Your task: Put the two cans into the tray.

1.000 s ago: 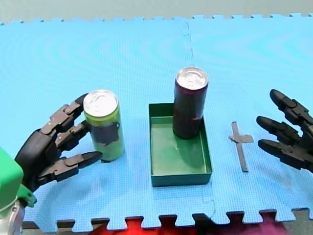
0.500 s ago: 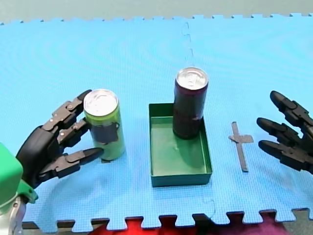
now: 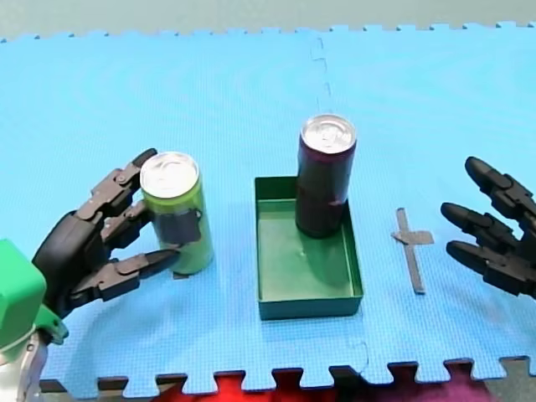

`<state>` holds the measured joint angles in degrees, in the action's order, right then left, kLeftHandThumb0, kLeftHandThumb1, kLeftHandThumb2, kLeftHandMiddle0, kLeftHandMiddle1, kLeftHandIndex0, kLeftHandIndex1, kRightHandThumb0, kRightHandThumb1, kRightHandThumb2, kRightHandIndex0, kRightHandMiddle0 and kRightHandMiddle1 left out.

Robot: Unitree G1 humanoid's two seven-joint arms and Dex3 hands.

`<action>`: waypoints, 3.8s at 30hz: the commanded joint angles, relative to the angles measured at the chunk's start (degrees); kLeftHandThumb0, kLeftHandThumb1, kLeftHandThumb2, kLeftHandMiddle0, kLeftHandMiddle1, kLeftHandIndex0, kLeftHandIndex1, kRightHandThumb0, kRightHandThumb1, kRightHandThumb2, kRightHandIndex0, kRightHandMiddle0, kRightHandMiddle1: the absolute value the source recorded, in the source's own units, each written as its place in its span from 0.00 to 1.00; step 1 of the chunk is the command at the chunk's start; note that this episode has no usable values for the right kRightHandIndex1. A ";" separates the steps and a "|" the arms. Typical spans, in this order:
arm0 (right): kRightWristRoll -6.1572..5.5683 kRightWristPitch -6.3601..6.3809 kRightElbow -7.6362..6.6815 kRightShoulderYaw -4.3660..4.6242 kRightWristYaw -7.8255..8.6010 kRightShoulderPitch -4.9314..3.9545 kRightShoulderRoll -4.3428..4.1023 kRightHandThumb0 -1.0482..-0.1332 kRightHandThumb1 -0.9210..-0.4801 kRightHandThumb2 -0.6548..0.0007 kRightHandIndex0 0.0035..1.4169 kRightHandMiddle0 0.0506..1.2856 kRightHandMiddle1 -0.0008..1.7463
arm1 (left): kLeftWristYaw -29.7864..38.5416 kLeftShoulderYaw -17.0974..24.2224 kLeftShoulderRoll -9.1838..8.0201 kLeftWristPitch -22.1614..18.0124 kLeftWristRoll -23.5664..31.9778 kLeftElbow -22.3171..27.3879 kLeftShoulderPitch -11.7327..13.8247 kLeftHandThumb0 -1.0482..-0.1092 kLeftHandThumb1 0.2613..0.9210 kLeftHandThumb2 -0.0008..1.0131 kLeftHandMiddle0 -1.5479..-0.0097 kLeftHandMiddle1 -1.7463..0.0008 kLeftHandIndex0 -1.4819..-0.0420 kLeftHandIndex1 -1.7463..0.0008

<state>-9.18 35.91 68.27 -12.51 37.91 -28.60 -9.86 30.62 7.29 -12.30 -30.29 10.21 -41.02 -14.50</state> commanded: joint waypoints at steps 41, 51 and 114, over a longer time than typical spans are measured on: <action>-2.62 -1.04 -1.33 -2.01 2.47 0.64 0.11 0.00 0.00 0.74 0.18 0.09 0.00 | 1.13 0.13 -0.34 2.00 0.29 -2.48 -5.03 0.00 1.00 0.07 0.88 1.00 0.92 1.00; -2.53 -1.18 -1.25 -1.97 2.08 0.63 -0.26 0.00 0.00 0.74 0.18 0.09 0.00 | 1.74 -0.27 -0.07 2.73 0.23 -2.01 -5.30 0.00 1.00 0.10 0.88 1.00 0.92 1.00; -3.37 -2.77 -3.70 -2.03 0.96 1.70 0.26 0.00 0.00 0.67 0.20 0.10 0.00 | 4.25 -0.18 -1.59 6.84 0.68 -0.83 -4.49 0.00 1.00 0.12 0.88 0.99 0.92 1.00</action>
<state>-12.26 33.24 64.58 -14.46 38.86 -26.92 -9.41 34.85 7.00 -13.53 -23.20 10.90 -41.46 -18.80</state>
